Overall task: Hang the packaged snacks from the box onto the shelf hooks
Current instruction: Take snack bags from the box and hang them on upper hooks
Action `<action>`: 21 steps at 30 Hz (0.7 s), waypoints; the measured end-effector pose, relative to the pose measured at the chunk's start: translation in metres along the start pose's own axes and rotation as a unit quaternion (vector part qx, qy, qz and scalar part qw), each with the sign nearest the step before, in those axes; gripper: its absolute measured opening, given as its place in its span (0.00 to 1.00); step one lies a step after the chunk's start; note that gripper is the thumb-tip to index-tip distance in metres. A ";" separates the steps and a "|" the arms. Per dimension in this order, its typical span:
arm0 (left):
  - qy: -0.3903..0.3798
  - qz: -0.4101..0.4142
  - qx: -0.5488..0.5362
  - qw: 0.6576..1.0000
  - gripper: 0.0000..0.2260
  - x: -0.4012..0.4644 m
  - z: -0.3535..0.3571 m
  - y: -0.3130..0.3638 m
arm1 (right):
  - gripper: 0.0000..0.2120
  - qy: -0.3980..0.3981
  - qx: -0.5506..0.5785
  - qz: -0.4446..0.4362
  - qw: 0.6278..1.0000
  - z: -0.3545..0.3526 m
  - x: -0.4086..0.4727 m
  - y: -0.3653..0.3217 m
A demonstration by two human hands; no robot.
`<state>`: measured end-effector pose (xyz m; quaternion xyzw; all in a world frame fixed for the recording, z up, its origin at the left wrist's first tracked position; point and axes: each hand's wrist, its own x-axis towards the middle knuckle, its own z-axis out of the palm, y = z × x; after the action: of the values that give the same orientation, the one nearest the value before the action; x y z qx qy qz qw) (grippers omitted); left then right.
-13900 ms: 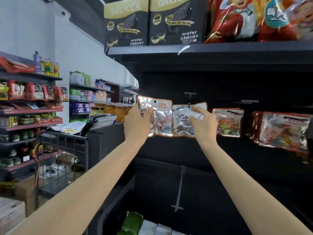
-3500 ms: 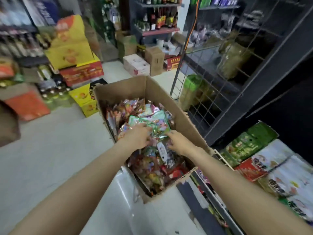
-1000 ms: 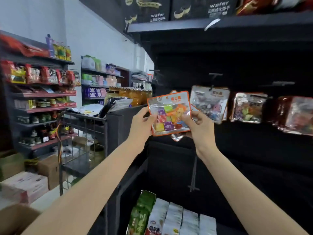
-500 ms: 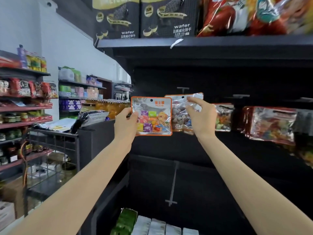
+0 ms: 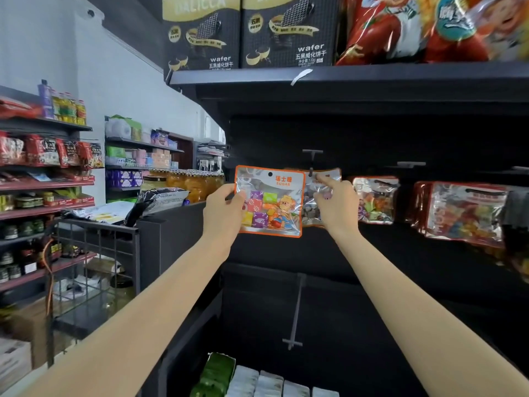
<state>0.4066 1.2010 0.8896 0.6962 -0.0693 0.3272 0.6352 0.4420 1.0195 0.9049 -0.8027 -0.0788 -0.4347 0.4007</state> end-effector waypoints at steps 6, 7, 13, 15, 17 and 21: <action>-0.040 0.007 -0.016 0.999 0.09 -0.010 0.021 0.009 | 0.13 0.091 0.084 -0.062 0.990 -0.030 -0.029 -0.003; -0.050 0.013 -0.024 0.998 0.08 -0.013 0.029 0.012 | 0.14 0.070 0.126 -0.070 0.987 -0.038 -0.032 -0.003; -0.159 0.058 -0.160 0.973 0.16 -0.041 0.087 0.037 | 0.18 0.050 0.116 -0.078 0.989 -0.081 -0.035 0.019; -0.194 0.081 -0.167 0.963 0.20 -0.047 0.105 0.041 | 0.17 0.081 0.093 -0.072 0.990 -0.098 -0.034 0.028; -0.222 0.113 -0.130 0.960 0.17 -0.052 0.120 0.043 | 0.17 0.103 0.079 -0.067 0.989 -0.109 -0.034 0.036; -0.240 0.113 -0.072 0.961 0.18 -0.060 0.142 0.042 | 0.17 0.109 0.065 -0.039 0.991 -0.118 -0.035 0.055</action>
<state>0.3911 1.0418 0.8958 0.6945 -0.3214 0.2141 0.6070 0.3715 0.9068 0.8825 -0.7191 -0.0947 -0.5286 0.4410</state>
